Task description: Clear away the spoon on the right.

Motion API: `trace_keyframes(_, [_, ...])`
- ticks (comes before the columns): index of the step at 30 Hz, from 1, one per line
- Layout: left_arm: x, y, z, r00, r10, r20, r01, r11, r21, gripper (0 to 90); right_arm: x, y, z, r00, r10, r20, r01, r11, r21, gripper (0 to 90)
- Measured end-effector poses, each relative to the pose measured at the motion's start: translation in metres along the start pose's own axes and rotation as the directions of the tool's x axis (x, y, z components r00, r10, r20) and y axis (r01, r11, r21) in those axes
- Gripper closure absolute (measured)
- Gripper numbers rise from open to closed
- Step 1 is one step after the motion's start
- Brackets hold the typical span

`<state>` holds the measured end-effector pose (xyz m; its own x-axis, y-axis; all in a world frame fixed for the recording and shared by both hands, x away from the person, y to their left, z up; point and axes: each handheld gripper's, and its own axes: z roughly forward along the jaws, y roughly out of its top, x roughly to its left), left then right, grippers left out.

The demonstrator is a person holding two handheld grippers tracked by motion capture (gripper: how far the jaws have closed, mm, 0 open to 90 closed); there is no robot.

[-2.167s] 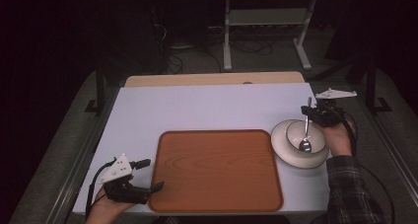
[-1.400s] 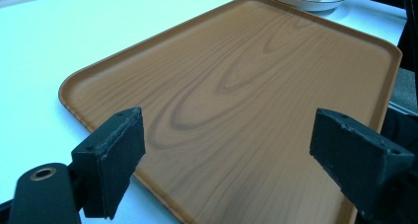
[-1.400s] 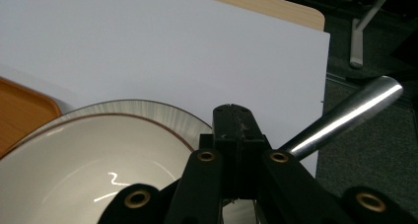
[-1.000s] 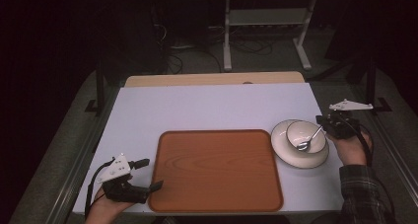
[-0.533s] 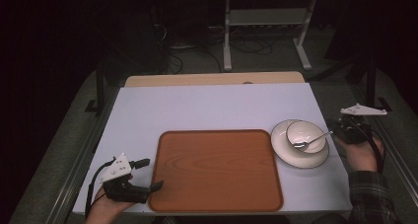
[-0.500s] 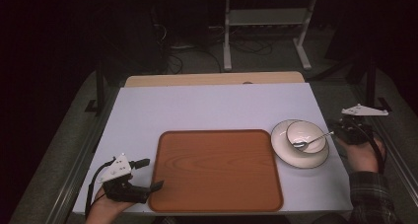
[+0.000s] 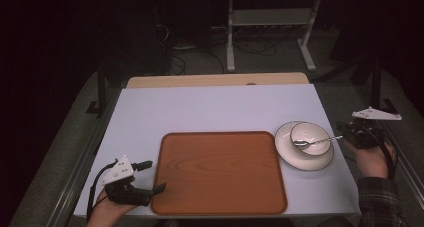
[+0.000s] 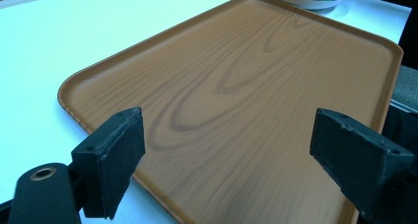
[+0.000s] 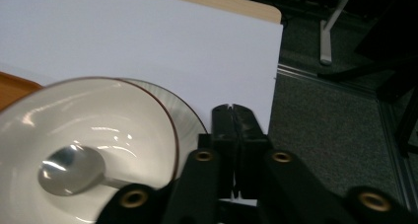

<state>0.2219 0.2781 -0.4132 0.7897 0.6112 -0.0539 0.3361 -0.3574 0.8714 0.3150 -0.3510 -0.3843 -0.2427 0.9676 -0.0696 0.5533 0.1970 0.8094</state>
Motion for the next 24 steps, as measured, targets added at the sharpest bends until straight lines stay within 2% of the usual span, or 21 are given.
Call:
trace_keyframes(4, [0.000, 0.000, 0.000, 1.0000, -0.001, 0.000, 0.001, 1.0000, 0.000, 13.2, 0.010, 0.007, -0.004, 0.9998, -0.014, -0.018, 0.013, 0.999, -0.031, 68.4])
trace_keyframes(7, [0.000, 0.000, 0.000, 1.0000, 0.001, -0.001, -0.001, 1.0000, 0.001, 13.2, 0.019, 0.013, -0.006, 0.9985, -0.006, -0.055, 0.003, 0.999, -0.048, 56.0])
trace_keyframes(10, [0.000, 0.000, 0.000, 1.0000, 0.000, 0.000, 0.000, 1.0000, 0.001, 13.2, 0.028, 0.016, -0.007, 0.9950, 0.000, -0.100, -0.006, 0.999, -0.053, 48.4])
trace_keyframes(14, [0.000, 0.000, 0.000, 1.0000, -0.001, 0.001, 0.001, 1.0000, 0.002, 13.2, 0.037, 0.015, -0.010, 0.9879, 0.025, -0.153, -0.029, 0.999, -0.019, 45.0])
trace_keyframes(18, [0.000, 0.000, -0.001, 1.0000, -0.001, 0.002, 0.001, 1.0000, 0.001, 13.2, 0.043, 0.009, -0.015, 0.9876, 0.008, -0.157, -0.009, 1.000, -0.010, 42.6])
trace_keyframes(24, [0.000, 0.000, -0.001, 1.0000, -0.001, 0.002, 0.001, 1.0000, 0.002, 13.2, 0.043, -0.003, -0.024, 0.9888, 0.007, -0.149, -0.009, 1.000, -0.009, 41.2])
